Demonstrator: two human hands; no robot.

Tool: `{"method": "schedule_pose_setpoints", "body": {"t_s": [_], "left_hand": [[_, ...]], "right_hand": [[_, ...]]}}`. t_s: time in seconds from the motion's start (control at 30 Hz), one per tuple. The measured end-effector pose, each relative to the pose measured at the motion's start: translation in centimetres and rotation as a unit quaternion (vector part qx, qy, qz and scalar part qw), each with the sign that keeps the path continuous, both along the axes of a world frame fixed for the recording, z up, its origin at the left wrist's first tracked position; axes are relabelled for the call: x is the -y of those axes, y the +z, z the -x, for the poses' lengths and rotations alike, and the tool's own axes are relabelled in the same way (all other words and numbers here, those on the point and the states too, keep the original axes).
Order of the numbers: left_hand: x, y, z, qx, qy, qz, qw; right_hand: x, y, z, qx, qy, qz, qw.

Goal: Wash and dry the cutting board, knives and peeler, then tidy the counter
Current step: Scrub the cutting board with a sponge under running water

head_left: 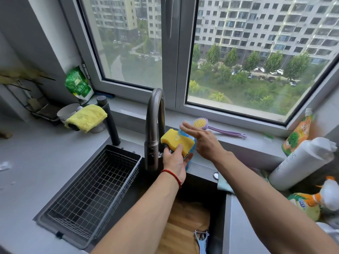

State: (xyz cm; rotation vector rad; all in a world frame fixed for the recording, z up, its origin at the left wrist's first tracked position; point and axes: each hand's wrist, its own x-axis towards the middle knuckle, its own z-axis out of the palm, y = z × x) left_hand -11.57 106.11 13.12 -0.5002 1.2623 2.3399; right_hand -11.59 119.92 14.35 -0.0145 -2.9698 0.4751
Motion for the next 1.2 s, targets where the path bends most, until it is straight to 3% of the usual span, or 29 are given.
{"method": "schedule_pose_setpoints", "body": {"t_s": [0.33, 1.2], "left_hand": [[0.9, -0.3, 0.1, 0.011, -0.026, -0.018, 0.999], [1.1, -0.8, 0.9, -0.027, -0.052, -0.027, 0.998]], "right_hand": [[0.3, 1.9, -0.4, 0.090, -0.007, -0.083, 0.992], [1.0, 0.5, -0.8, 0.060, -0.021, -0.093, 0.994]]}}
